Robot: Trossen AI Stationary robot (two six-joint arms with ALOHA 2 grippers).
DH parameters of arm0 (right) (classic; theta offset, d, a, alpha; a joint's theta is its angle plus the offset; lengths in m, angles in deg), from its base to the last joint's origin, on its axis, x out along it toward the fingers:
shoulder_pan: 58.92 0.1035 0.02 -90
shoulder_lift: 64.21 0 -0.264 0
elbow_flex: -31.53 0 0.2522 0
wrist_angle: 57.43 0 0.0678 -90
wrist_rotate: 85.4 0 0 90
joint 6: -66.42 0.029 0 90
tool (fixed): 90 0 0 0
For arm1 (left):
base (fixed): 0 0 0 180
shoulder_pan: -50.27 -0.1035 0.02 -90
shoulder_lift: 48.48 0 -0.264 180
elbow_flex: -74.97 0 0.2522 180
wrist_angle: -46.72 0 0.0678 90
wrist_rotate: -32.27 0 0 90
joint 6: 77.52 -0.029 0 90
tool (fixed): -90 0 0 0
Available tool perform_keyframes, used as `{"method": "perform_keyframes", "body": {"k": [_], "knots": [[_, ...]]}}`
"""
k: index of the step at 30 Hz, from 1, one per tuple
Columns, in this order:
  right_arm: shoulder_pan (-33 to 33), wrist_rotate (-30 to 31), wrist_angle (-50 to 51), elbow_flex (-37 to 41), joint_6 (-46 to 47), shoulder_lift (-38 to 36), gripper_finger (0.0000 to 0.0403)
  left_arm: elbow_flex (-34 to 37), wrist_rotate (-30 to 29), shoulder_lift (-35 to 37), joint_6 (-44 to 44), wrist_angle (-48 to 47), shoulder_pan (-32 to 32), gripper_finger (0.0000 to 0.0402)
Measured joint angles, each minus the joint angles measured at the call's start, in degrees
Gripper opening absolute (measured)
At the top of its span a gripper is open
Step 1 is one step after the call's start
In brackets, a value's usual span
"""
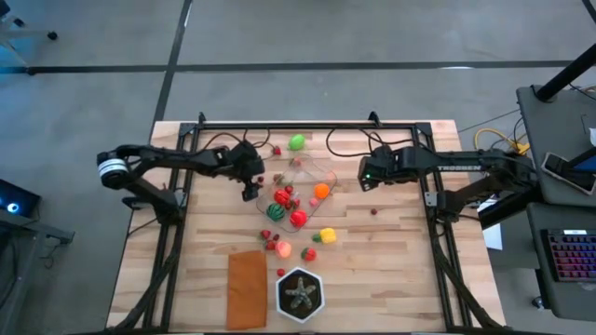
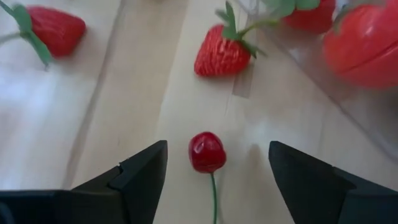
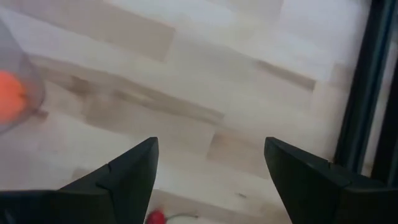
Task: Pick and placing Produce into tupperware
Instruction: Put the red cherry into the transparent bin
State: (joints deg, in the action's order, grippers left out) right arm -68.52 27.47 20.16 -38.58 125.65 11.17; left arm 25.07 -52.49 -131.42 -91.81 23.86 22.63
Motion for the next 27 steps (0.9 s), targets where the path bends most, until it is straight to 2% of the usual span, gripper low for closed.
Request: {"method": "perform_keyframes", "body": {"k": [12, 27], "knots": [[-2.2, 1.2, -3.1, 2.6, -2.7, -1.1, 0.0285, -1.5, -1.8, -5.3, 0.4, 2.2, 0.1, 0.0156], [-3.9, 0.8, -4.7, 2.8, -5.9, -1.1, 0.0285, -2.0, -2.3, -6.1, 0.4, 1.3, 0.1, 0.0083]]}}
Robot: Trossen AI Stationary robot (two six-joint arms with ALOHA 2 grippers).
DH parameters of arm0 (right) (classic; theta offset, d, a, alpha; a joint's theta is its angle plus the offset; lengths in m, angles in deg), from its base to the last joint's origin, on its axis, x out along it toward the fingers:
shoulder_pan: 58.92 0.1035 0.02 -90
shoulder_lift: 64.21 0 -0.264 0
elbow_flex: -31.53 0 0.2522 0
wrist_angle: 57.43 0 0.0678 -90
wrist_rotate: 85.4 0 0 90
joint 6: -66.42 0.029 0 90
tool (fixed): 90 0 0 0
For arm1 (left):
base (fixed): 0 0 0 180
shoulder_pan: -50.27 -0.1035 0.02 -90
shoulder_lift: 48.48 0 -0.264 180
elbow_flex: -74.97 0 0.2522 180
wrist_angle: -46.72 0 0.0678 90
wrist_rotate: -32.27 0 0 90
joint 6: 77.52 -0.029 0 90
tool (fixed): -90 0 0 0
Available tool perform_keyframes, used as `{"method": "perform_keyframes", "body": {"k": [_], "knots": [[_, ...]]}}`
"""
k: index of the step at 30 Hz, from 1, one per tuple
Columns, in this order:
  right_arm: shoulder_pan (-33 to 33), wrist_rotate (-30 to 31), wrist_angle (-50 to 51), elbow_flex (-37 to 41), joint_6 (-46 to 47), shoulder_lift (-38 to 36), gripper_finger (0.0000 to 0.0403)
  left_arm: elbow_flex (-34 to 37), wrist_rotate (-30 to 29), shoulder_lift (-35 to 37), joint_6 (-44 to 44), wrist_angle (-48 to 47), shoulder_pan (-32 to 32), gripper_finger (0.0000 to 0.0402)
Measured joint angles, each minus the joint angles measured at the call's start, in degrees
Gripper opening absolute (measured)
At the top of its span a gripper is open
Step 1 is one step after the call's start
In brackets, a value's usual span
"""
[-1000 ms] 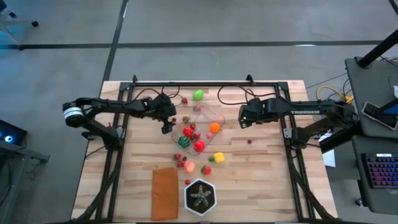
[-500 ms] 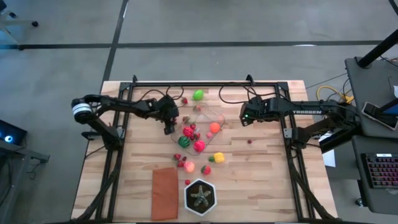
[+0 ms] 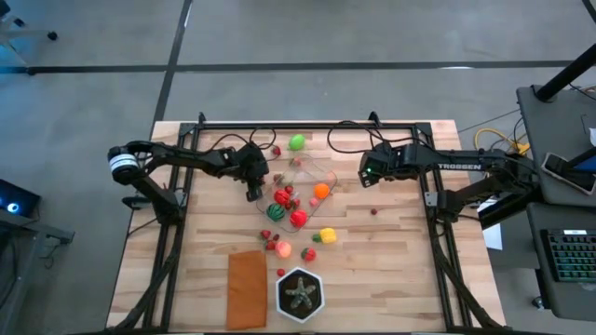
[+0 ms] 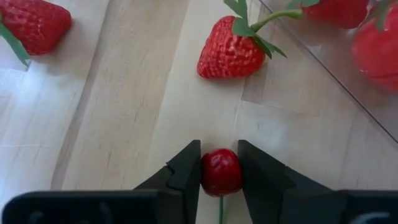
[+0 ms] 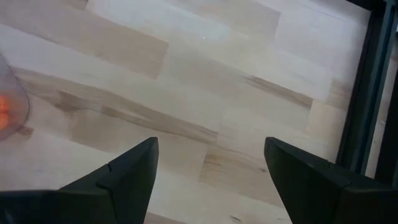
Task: Pick and placing Produce into tupperware
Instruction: Put the red cherry into the transparent bin
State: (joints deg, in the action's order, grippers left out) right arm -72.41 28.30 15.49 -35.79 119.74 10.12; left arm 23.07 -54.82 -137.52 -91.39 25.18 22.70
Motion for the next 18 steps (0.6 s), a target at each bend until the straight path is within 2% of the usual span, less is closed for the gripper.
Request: {"method": "perform_keyframes", "body": {"k": [12, 18], "knots": [[-0.2, -0.1, -0.3, 0.0, -0.5, 0.0, 0.0285, 0.0, -2.4, 1.4, 0.0, -3.8, -0.1, 0.0079], [-0.4, -0.1, -1.2, 0.0, -0.7, 0.0, 0.0285, -3.8, -3.6, 6.8, -0.5, -11.4, -0.2, 0.0079]]}}
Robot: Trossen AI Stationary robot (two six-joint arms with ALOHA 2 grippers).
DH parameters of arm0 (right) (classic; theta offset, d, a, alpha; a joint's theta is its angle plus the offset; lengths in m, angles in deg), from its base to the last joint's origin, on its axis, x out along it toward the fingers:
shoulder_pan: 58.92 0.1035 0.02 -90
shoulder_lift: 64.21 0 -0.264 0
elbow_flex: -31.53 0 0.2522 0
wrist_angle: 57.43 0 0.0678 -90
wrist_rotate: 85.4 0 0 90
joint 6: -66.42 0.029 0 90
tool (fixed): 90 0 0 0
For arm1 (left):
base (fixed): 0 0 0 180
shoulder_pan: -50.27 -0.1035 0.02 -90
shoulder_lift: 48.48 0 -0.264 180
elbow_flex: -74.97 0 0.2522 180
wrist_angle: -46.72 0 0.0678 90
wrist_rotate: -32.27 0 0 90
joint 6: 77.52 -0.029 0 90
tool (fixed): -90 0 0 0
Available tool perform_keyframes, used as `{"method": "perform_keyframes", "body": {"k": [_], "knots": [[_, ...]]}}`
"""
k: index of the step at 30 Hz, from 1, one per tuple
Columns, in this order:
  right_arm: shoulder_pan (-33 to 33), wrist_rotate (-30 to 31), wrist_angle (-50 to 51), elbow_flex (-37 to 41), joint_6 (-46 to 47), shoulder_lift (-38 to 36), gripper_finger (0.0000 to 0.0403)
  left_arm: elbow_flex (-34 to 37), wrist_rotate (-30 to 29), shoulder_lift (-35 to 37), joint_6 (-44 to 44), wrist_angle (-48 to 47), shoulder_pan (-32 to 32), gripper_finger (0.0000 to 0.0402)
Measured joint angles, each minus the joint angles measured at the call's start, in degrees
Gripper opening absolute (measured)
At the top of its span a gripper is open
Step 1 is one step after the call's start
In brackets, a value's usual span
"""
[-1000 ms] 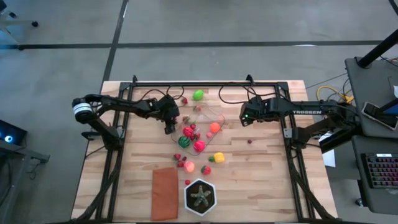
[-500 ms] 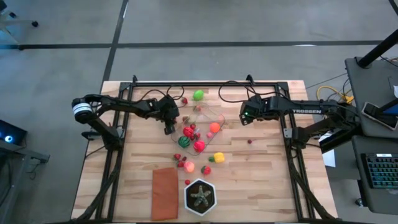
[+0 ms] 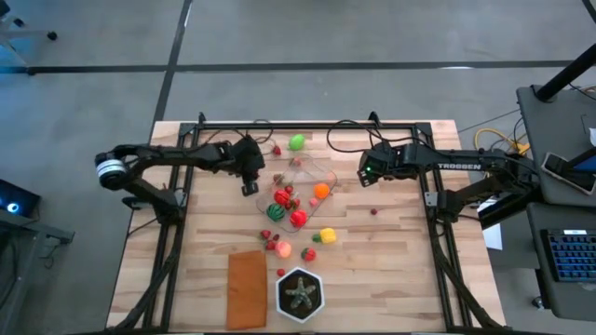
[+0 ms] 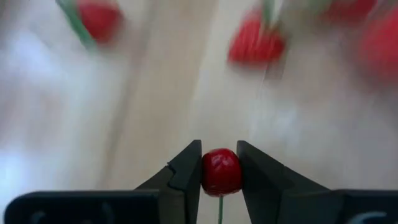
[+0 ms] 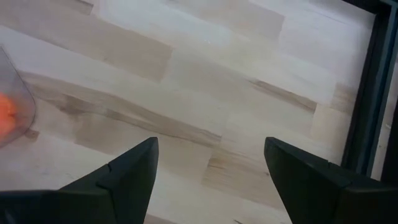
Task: Pick and placing Produce into tupperware
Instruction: Put the red cherry into the transparent bin
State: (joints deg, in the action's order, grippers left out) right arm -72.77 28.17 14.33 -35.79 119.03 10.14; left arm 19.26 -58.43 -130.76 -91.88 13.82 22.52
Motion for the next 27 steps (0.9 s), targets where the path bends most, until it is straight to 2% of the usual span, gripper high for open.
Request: {"method": "perform_keyframes", "body": {"k": [6, 8, 12, 16, 18, 21, 27], "knots": [[-0.5, -0.1, -0.7, 0.0, -0.6, 0.0, 0.0285, -6.5, 0.1, 7.4, -3.1, -2.4, 0.1, 0.0079], [-0.5, -0.5, -1.4, 0.0, -1.5, 0.0, 0.0285, -9.1, 2.5, 9.1, -2.7, -1.9, -0.1, 0.0079], [-0.6, -1.0, -3.3, -0.1, -3.3, 0.0, 0.0283, -14.1, 16.2, 8.0, -0.9, -1.2, -0.1, 0.0079], [-0.6, -1.1, -4.4, -0.2, -5.1, 0.0, 0.0277, -18.4, 29.5, 2.2, 4.9, -0.8, 0.2, 0.0079], [-0.6, -1.6, -4.5, -0.2, -6.4, 0.0, 0.0275, -19.8, 34.2, -1.6, 6.8, -0.8, 0.4, 0.0079], [-0.6, -2.7, -4.5, -0.2, -9.2, 0.0, 0.0272, -21.2, 35.2, -6.6, 8.1, -0.8, 0.7, 0.0079], [-0.5, -6.1, -4.3, -0.2, -12.4, 0.0, 0.0274, -22.7, 31.1, -11.1, 15.8, 0.7, 0.6, 0.0101]]}}
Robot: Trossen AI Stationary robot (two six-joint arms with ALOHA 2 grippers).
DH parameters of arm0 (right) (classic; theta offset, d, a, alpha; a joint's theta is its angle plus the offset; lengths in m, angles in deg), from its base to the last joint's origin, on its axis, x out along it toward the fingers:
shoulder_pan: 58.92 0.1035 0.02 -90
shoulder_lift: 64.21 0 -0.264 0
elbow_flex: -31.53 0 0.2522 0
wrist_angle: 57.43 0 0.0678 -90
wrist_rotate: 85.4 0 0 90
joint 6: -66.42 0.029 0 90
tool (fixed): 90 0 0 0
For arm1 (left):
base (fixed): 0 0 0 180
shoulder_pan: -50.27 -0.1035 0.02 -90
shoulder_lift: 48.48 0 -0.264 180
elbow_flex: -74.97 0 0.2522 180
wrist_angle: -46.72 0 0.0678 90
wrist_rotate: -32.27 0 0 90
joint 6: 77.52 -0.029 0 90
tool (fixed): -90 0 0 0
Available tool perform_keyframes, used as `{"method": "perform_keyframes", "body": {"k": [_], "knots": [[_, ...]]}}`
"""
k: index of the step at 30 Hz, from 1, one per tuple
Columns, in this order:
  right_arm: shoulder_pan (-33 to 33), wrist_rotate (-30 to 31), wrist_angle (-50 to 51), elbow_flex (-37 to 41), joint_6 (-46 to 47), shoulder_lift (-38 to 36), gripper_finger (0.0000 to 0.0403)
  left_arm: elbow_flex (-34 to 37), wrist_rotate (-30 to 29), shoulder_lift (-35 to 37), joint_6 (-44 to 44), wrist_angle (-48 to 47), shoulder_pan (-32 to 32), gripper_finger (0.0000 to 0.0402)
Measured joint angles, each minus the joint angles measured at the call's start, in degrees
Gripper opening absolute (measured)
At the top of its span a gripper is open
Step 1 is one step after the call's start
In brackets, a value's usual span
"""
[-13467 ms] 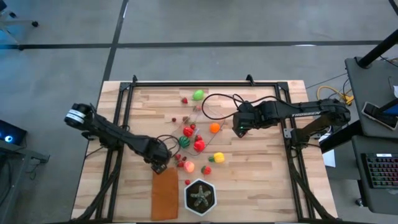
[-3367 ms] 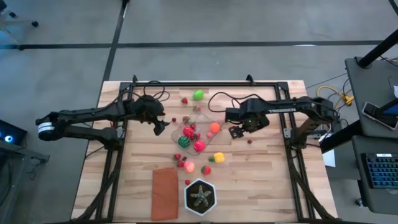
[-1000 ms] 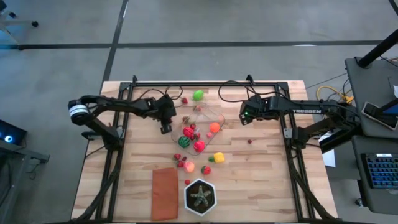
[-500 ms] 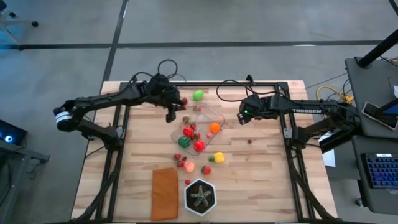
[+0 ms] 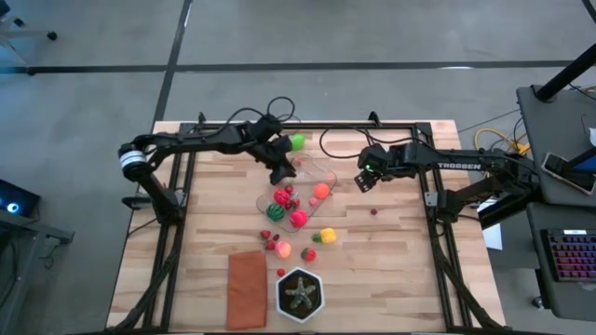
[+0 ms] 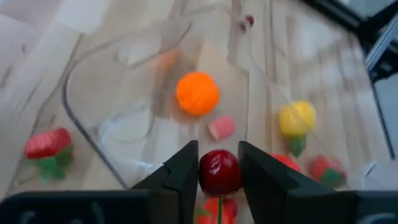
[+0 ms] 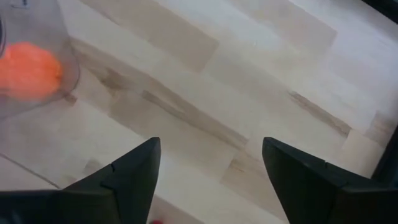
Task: Pick and placing Produce into tupperware
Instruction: Put the red cherry into the transparent bin, then put the red strawberry into the transparent bin
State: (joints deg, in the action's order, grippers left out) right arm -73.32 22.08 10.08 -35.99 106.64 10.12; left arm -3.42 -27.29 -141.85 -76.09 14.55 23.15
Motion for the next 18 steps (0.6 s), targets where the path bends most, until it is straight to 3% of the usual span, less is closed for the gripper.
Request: {"method": "perform_keyframes", "body": {"k": [7, 11, 18], "knots": [[0.0, -1.4, 0.2, 0.0, 0.1, 0.0, 0.0283, -0.1, -2.4, 3.0, 5.8, 3.5, 0.0, 0.0200], [0.0, -1.4, 0.2, 0.0, -0.6, 0.0, 0.0282, 0.4, -8.7, 6.0, 5.7, 2.0, -0.1, 0.0252], [-0.3, -0.9, 0.1, 0.2, -4.4, 0.0, 0.0280, 1.4, -16.0, 12.0, 6.7, -4.6, -0.2, 0.0269]]}}
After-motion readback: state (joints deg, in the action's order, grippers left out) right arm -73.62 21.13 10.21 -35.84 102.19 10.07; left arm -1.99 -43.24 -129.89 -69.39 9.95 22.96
